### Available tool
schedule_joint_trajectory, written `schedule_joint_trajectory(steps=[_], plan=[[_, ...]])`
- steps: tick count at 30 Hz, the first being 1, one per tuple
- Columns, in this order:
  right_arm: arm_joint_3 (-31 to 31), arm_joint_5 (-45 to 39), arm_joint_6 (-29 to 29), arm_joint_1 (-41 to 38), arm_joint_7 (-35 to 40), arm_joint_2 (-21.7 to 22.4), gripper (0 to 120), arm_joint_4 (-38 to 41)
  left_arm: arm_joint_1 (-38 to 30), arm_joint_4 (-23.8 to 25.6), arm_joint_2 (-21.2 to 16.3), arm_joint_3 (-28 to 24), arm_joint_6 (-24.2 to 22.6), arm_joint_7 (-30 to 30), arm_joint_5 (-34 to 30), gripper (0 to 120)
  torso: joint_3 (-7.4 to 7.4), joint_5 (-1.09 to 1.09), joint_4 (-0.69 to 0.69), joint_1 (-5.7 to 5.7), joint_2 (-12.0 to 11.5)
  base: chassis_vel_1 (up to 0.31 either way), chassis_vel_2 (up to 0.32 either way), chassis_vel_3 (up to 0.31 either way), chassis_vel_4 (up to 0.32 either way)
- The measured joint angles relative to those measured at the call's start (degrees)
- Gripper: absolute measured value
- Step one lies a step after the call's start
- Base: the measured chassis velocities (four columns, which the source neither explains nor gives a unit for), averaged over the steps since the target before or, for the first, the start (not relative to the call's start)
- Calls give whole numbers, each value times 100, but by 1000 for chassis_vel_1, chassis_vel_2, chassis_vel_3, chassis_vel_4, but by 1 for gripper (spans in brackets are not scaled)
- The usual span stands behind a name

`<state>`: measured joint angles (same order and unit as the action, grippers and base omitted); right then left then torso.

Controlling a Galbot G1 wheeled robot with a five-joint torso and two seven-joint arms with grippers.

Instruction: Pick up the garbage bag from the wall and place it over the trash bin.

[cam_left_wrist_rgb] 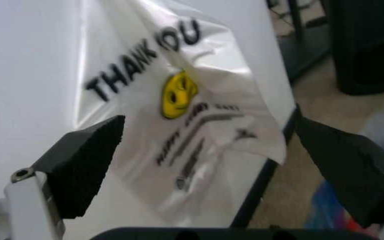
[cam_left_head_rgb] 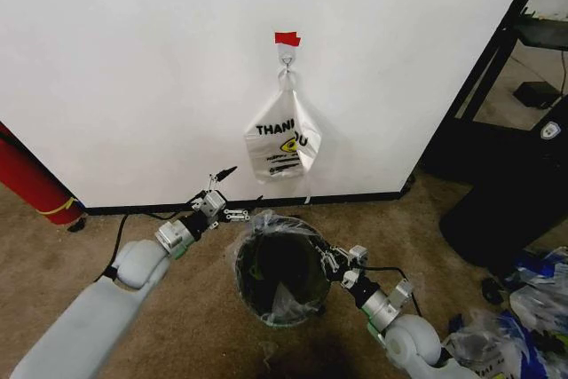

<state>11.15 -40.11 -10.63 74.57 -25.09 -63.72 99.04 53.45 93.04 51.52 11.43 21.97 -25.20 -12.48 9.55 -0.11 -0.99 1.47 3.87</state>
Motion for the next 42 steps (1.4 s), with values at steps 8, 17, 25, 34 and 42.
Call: schedule_joint_trajectory(steps=[8,17,25,34,42], plan=[[19,4,-52,-26,-179,-18,1,-19,-260,-429,136,-96,374,-730,401,100,0,0,-1,0,0,0,0,0,0],[20,-72,-52,3,-424,-35,1,33,-487,-805,269,-179,514,-970,711,100,0,0,-1,0,0,0,0,0,0],[11,-93,-52,20,-488,-70,1,50,-677,-1198,314,-187,562,-914,915,100,0,0,-1,0,0,0,0,0,0],[4,-129,-91,-37,-411,-133,1,-101,-519,-923,262,-110,586,-1040,626,100,0,0,0,0,0,0,0,0,0],[-9,-311,-77,-52,-128,-157,1,-241,-476,-903,287,70,733,-1692,-119,100,0,1,0,0,0,0,0,0,0]])
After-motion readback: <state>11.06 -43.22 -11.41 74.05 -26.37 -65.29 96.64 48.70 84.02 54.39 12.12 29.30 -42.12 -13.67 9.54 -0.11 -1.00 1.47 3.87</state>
